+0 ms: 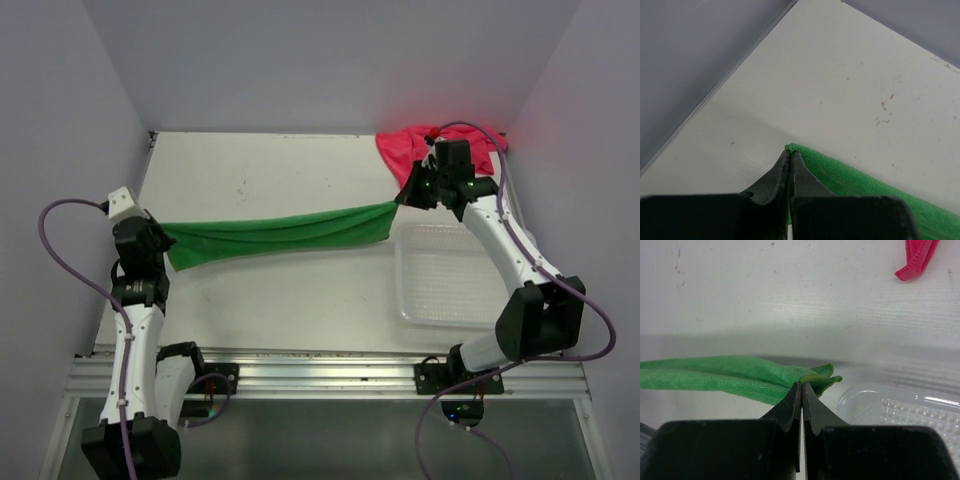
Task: Roll the towels
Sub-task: Fold the towel
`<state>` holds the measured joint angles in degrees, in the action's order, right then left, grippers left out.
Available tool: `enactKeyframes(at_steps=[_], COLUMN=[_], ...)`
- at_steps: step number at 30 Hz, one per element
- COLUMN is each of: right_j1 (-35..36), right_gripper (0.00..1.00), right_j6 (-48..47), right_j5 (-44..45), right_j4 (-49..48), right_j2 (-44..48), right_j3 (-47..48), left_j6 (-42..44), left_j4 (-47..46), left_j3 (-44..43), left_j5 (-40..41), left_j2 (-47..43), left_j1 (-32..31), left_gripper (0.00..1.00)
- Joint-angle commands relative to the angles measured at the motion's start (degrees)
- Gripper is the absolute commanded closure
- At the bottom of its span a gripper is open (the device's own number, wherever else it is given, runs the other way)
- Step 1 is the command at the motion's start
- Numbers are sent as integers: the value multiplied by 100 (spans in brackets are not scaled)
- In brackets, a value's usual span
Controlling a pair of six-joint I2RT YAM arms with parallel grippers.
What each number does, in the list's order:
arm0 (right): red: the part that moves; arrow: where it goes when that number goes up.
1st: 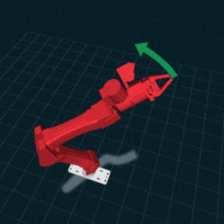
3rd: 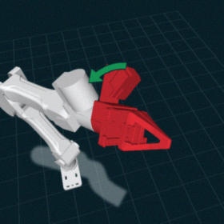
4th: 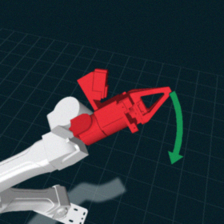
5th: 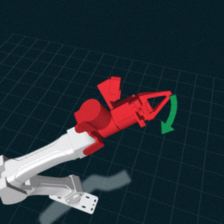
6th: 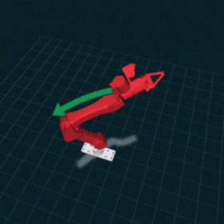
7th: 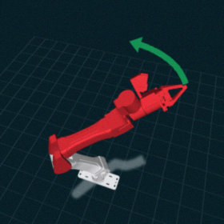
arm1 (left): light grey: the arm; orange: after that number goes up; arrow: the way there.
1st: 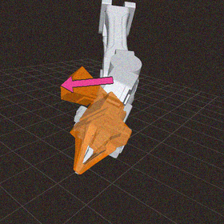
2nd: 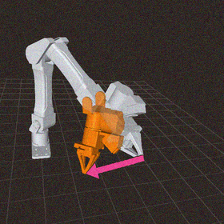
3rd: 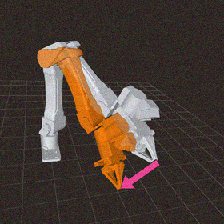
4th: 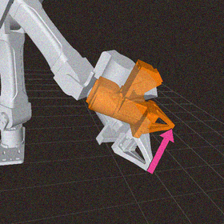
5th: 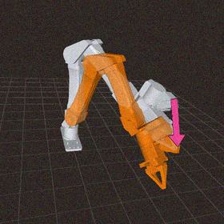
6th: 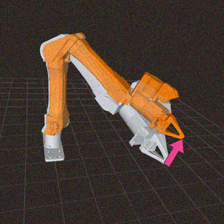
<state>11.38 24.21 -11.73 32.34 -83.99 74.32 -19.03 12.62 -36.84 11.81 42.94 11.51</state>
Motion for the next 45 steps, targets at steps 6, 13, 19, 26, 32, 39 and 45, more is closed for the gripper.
enactKeyframes(at_steps=[6, 13, 19, 26, 32, 39, 45], right_j1=[5, -4, 31, 58, 66, 49, 49], right_gripper=[100, 100, 100, 100, 100, 100, 100], right_j6=[93, 93, 102, 32, 5, 110, 163], right_j5=[-40, -67, -76, -58, -40, 56, 74], right_j4=[-307, -333, -325, -377, -448, -88, 202], right_j2=[-732, -1277, -1357, -797, -49, -82, -1618], right_j3=[503, 1005, 1155, 497, -216, 80, 1221], left_j6=[-321, -216, -189, -453, -760, -919, -779], left_j4=[-445, -883, -937, -814, -411, -417, -979], left_j3=[28, -271, -473, -192, 229, 502, 161], left_j5=[383, 436, 418, 304, 470, 383, 278], left_j2=[443, 1163, 1349, 866, 5, -130, 1449], left_j1=[53, 53, 53, 53, 62, 53, 53], left_gripper=[100, 100, 100, 100, 100, 100, 100])
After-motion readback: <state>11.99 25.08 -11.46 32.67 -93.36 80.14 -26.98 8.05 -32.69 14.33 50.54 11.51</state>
